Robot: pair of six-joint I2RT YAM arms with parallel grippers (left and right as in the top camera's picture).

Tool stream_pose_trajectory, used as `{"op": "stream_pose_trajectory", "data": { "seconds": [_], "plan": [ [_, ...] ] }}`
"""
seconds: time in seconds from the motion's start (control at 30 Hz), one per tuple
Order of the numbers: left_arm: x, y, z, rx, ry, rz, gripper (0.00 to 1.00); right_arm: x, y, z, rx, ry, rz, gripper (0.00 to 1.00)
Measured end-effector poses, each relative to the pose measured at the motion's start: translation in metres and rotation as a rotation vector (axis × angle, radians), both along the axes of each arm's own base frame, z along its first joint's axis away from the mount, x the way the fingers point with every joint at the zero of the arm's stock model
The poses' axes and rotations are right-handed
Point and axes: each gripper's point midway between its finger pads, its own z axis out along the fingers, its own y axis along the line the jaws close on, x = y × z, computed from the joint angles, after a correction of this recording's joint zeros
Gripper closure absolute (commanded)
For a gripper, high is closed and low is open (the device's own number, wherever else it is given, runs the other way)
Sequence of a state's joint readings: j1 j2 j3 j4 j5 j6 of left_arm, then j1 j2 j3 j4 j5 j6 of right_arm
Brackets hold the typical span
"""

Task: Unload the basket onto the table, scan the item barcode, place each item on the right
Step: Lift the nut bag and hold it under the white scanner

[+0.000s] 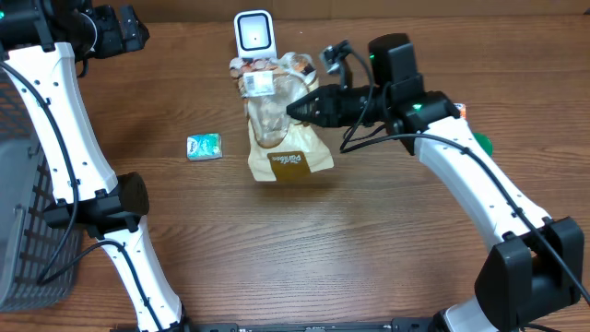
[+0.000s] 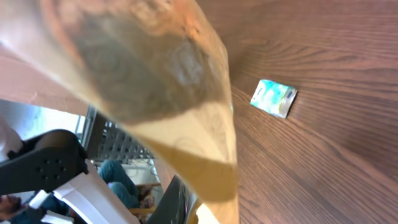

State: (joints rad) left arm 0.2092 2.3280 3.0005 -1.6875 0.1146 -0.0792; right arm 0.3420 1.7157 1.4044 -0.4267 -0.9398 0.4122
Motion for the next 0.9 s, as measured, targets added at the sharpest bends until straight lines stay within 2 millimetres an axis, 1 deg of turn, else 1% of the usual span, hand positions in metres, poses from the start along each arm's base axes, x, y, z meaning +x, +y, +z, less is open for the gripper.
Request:
{"op": "stream_pose_trajectory", "data": {
  "seconds": [0.13, 0.17, 0.23, 0.33, 0.4, 0.43, 0.5, 0.53, 0.57, 0.67, 0.7, 0.73, 0.77, 0.83, 0.87, 0.9],
  "plan": [
    [0.000, 0.000, 0.000, 0.000, 0.000, 0.000, 0.00, 0.013, -0.014, -0.003, -0.016, 0.009, -0.060, 0.96],
    [0.000, 0.000, 0.000, 0.000, 0.000, 0.000, 0.00, 0.020, -0.018, -0.010, -0.063, 0.015, -0.124, 0.96],
    [0.000, 0.000, 0.000, 0.000, 0.000, 0.000, 0.01, 0.029, -0.022, -0.019, -0.123, 0.009, -0.196, 0.96],
    [0.000, 0.000, 0.000, 0.000, 0.000, 0.000, 0.00, 0.046, -0.025, -0.034, -0.258, -0.048, -0.339, 0.96],
    [0.000, 0.000, 0.000, 0.000, 0.000, 0.000, 0.00, 0.057, -0.026, -0.038, -0.360, -0.125, -0.450, 0.96],
    [0.000, 0.000, 0.000, 0.000, 0.000, 0.000, 0.01, 0.066, -0.025, -0.032, -0.405, -0.182, -0.509, 0.96],
    [0.000, 0.000, 0.000, 0.000, 0.001, 0.000, 0.00, 0.080, -0.024, -0.017, -0.478, -0.267, -0.569, 0.96],
    [0.000, 0.000, 0.000, 0.000, 0.000, 0.000, 0.00, 0.090, -0.022, -0.006, -0.502, -0.312, -0.595, 0.96],
    [0.000, 0.000, 0.000, 0.000, 0.000, 0.000, 0.00, 0.106, -0.020, 0.010, -0.535, -0.377, -0.630, 0.96],
    [0.000, 0.000, 0.000, 0.000, 0.000, 0.000, 0.00, 0.134, -0.017, 0.040, -0.641, -0.529, -0.686, 0.96],
    [0.000, 0.000, 0.000, 0.000, 0.000, 0.000, 0.00, 0.151, -0.015, 0.052, -0.685, -0.611, -0.730, 0.96],
    [0.000, 0.000, 0.000, 0.000, 0.001, 0.000, 0.00, 0.154, -0.015, 0.053, -0.701, -0.633, -0.739, 0.96],
    [0.000, 0.000, 0.000, 0.000, 0.000, 0.000, 0.01, 0.168, -0.009, 0.064, -0.721, -0.730, -0.771, 0.96],
    [0.000, 0.000, 0.000, 0.000, 0.000, 0.000, 0.01, 0.187, 0.001, 0.070, -0.777, -0.881, -0.808, 0.96],
    [0.000, 0.000, 0.000, 0.000, 0.001, 0.000, 0.00, 0.197, 0.010, 0.066, -0.855, -0.997, -0.798, 0.96],
    [0.000, 0.000, 0.000, 0.000, 0.000, 0.000, 0.01, 0.202, 0.018, 0.054, -0.912, -1.045, -0.776, 0.96]
  ]
}}
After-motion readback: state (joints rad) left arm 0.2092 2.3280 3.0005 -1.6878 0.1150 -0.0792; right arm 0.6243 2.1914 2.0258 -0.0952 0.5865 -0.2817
